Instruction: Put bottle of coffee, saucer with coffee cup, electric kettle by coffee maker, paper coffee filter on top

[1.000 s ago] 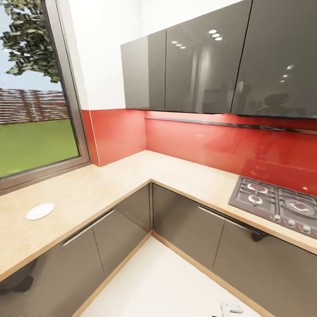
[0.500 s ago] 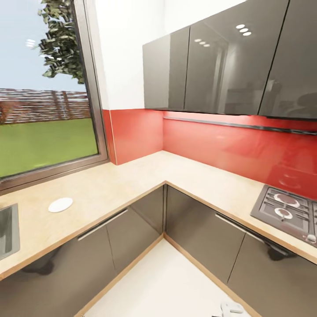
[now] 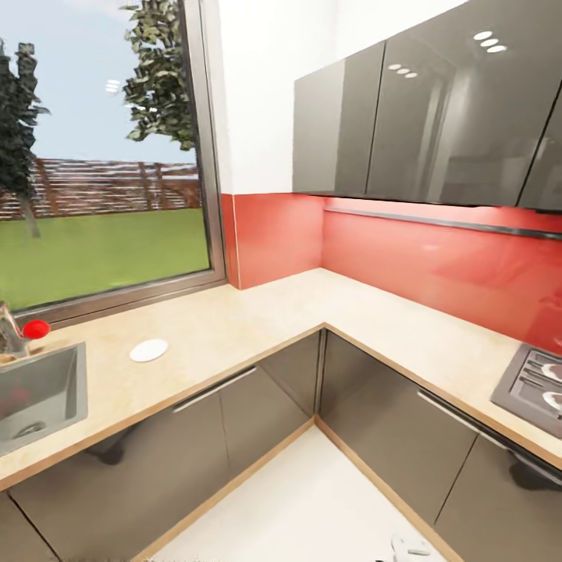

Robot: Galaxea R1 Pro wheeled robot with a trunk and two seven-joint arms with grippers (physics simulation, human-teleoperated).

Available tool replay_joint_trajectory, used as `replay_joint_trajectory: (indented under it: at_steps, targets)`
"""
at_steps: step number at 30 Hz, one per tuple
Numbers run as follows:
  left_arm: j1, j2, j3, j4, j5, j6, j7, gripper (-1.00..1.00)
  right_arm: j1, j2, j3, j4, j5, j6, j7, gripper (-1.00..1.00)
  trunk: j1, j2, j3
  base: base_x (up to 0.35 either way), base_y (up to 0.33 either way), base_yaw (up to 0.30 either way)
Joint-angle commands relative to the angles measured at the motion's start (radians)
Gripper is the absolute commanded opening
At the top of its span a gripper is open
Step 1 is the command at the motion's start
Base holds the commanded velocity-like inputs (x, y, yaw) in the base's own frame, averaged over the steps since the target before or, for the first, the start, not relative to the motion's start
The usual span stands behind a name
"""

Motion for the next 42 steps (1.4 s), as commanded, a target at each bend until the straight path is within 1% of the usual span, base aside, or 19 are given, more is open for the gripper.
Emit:
replay_joint_trajectory:
  at_steps: [1,26,34,42]
  targets:
    - [-0.001,0.000,-0.008,0.001,0.006,-0.004,0.005,1.00,0.000,0.000,-0.007,-0.001,0.000,0.000,-0.001,1.00,0.000,-0.001,0.000,0.000,0.000,0.278]
    - [-0.001,-0.003,-0.008,0.002,0.005,-0.004,0.005,1.00,0.000,0.000,-0.007,-0.001,0.000,0.000,-0.001,1.00,0.000,-0.001,0.000,-0.001,0.000,0.278]
    - [-0.001,-0.003,-0.008,0.002,0.005,-0.004,0.005,1.00,0.000,0.000,-0.007,-0.001,0.000,0.000,-0.001,1.00,0.000,-0.001,0.000,-0.165,-0.119,0.278]
    - [-0.001,-0.001,-0.008,0.002,0.007,-0.005,0.006,1.00,0.000,0.000,-0.007,-0.001,0.000,0.000,-0.001,1.00,0.000,-0.001,0.000,-0.030,-0.019,0.278]
